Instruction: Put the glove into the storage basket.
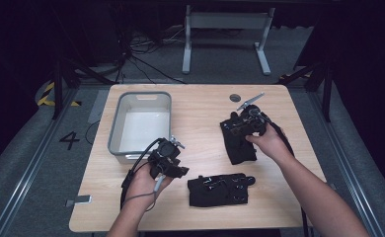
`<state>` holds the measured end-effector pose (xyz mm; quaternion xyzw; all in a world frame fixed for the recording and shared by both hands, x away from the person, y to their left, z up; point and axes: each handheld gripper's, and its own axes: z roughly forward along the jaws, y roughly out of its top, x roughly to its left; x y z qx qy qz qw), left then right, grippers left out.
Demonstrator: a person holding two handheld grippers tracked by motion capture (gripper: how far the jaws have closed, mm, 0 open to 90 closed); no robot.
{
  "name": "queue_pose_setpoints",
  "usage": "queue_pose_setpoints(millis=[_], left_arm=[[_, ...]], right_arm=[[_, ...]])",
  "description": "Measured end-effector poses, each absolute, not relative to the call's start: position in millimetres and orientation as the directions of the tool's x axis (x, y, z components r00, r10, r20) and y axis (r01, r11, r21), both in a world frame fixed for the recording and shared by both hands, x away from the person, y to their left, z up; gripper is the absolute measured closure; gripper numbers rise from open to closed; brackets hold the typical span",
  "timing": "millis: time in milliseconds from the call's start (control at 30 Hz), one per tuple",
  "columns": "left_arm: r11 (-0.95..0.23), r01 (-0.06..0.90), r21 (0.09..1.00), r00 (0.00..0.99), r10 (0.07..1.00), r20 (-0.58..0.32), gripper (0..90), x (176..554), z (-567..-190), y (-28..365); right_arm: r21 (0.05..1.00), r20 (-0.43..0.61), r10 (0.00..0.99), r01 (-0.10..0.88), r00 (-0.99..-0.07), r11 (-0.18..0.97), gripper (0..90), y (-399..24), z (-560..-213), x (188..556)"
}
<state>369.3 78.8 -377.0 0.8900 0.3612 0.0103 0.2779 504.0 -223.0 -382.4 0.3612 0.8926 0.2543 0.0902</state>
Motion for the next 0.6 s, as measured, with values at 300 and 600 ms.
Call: queue_pose_setpoints(millis=[300,600], left_arm=[[-0.58,0.645,0.498,0.733,0.655,-0.185,54.4,368.7,-378.3,83.0],[-0.59,0.636,0.497,0.742,0.643,-0.187,54.1,370.8,-379.1,77.4]], right_arm=[[0.448,-0.017,0.688,0.61,-0.725,0.654,70.9,-207.1,-404.6,510.5],[0.422,-0.004,0.757,0.685,-0.654,0.594,60.4,-226.2,-413.1,521.0]])
